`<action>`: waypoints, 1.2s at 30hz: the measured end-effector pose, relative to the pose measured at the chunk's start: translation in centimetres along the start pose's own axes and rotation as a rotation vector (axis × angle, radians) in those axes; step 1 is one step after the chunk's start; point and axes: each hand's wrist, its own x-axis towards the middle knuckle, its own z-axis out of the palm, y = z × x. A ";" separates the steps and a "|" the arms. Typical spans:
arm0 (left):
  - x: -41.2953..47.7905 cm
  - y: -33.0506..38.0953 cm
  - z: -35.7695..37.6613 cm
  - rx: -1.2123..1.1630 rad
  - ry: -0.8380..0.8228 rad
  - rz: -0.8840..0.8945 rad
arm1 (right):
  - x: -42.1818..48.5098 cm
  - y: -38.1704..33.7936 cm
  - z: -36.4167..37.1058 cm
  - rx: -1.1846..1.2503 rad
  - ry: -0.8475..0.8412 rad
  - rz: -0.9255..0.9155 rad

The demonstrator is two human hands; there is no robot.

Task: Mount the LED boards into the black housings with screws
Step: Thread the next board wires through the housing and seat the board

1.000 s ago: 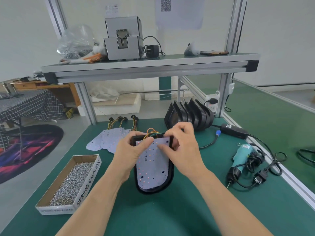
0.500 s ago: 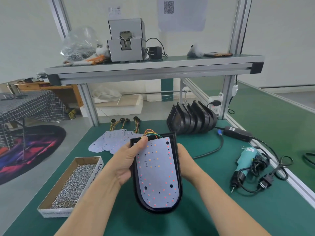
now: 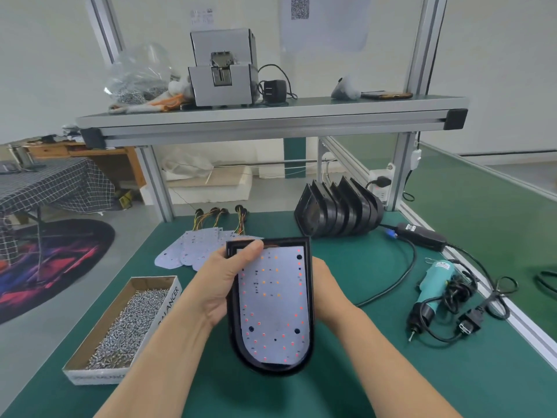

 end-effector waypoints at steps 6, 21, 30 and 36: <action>0.2 0.9 -0.7 -0.033 0.030 -0.005 | -0.1 0.4 -1.0 0.349 0.032 -0.053; 0.1 0.2 0.2 0.331 -0.056 0.184 | -0.9 -1.3 -2.2 0.434 0.247 -0.044; -0.2 0.0 1.1 0.439 -0.060 0.250 | -1.5 -1.0 -0.7 0.551 0.345 -0.019; -0.7 -0.1 1.1 0.388 -0.040 0.208 | -1.6 -1.6 0.2 0.584 0.381 -0.045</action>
